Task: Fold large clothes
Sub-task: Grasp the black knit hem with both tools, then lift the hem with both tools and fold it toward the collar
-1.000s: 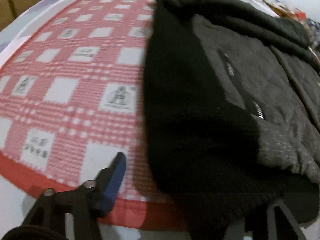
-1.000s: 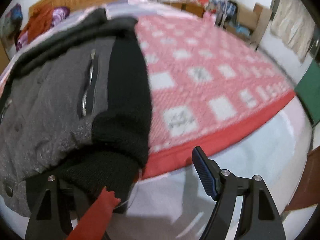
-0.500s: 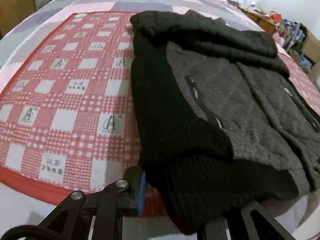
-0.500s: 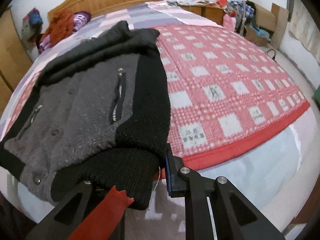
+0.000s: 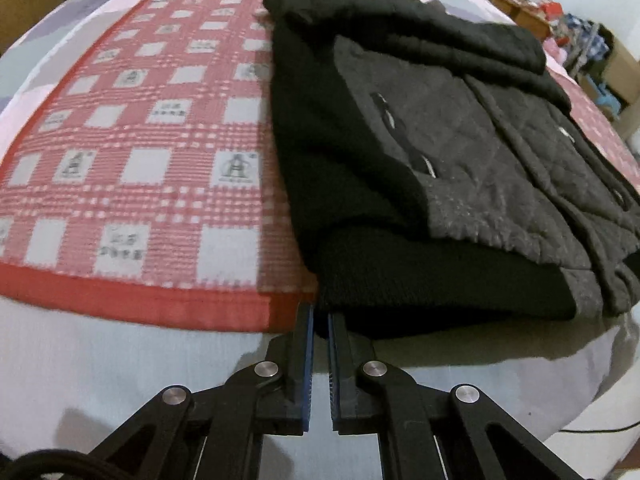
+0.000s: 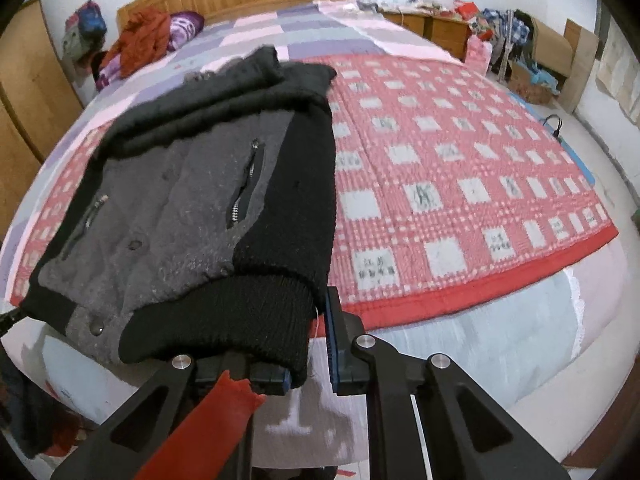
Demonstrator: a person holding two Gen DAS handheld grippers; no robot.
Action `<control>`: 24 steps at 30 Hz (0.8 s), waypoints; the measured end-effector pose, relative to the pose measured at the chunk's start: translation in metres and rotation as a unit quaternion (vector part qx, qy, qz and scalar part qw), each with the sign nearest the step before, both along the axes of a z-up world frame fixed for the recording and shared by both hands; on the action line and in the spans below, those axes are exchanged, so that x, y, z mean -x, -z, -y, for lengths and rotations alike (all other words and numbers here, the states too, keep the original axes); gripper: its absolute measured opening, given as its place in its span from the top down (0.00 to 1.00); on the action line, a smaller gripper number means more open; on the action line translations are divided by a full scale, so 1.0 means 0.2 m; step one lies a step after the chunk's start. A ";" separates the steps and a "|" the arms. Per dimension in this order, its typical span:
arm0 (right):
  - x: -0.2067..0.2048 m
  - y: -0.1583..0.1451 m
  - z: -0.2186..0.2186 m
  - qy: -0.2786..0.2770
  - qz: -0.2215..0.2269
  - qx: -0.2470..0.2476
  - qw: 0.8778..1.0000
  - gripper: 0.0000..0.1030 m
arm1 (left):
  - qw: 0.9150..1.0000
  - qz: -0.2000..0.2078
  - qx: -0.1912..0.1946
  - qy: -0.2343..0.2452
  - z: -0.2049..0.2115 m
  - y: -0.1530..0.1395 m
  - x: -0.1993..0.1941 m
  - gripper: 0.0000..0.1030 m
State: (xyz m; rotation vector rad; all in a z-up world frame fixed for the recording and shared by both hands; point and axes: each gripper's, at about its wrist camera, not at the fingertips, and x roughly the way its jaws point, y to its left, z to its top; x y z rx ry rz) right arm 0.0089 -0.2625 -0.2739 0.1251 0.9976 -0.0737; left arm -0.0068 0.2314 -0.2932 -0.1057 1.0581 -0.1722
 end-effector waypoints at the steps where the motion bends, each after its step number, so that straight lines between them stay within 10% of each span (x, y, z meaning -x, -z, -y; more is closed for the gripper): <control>1: -0.01 0.02 0.00 0.002 -0.004 -0.003 1.000 0.87 | 1.000 0.001 -0.004 0.003 0.02 0.01 -0.01 0.94; 15: -0.08 0.01 -0.02 0.004 -0.008 -0.004 1.000 0.87 | 0.998 0.042 -0.040 -0.023 0.14 0.12 -0.22 0.56; 24: -0.15 0.23 -0.04 0.031 -0.049 0.006 0.998 0.82 | 0.997 0.022 -0.033 -0.060 0.11 0.19 -0.27 0.55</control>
